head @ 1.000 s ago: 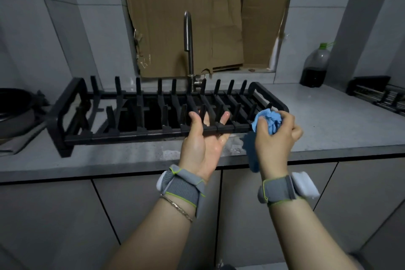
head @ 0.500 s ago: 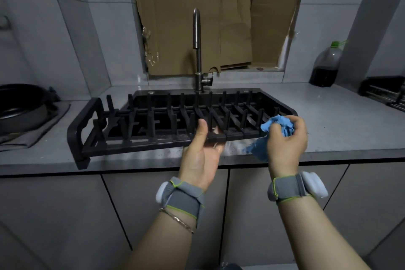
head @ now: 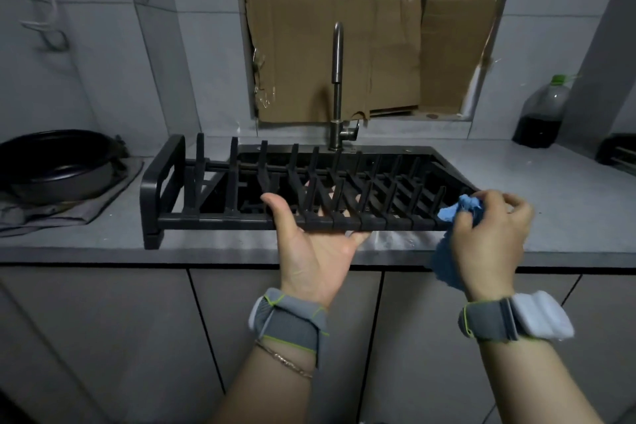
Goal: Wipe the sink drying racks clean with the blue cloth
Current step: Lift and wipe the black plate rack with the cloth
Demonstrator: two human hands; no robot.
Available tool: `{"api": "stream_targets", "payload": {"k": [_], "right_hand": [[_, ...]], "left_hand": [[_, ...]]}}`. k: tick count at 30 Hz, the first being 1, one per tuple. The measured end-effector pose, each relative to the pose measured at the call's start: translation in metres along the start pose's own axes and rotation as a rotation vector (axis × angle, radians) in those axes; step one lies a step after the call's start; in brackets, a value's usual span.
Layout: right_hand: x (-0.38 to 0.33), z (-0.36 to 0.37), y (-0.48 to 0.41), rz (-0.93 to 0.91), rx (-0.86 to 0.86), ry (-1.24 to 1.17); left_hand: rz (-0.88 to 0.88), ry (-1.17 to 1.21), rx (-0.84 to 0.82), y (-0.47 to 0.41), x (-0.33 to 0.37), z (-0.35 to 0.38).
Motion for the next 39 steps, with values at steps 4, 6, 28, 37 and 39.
{"api": "stream_targets", "payload": {"k": [4, 6, 28, 37, 39], "right_hand": [[-0.059, -0.038, 0.020, -0.271, 0.125, -0.162], [-0.095, -0.026, 0.036, -0.373, -0.051, -0.334], [-0.181, -0.031, 0.062, -0.920, -0.222, -0.253], [-0.159, -0.009, 0.061, -0.921, -0.564, -0.059], [-0.149, -0.008, 0.046, -0.808, -0.612, -0.057]], "left_hand": [[0.009, 0.025, -0.041, -0.002, 0.002, 0.012], [-0.008, -0.021, -0.045, 0.000, -0.005, 0.017], [-0.028, -0.747, -0.103, -0.002, -0.001, 0.034], [-0.122, -1.004, -0.068, -0.002, 0.000, 0.024], [-0.105, -1.167, -0.029, -0.004, 0.000, 0.021]]}}
Point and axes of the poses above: each hand's wrist, its own y-axis away from the middle knuckle, its own z-axis out of the palm, x = y × z, the point moved 9 cm from there along -y, towards the middle knuckle, and after that the axes turned 3 degrees about -y, right-handed, at the moved point
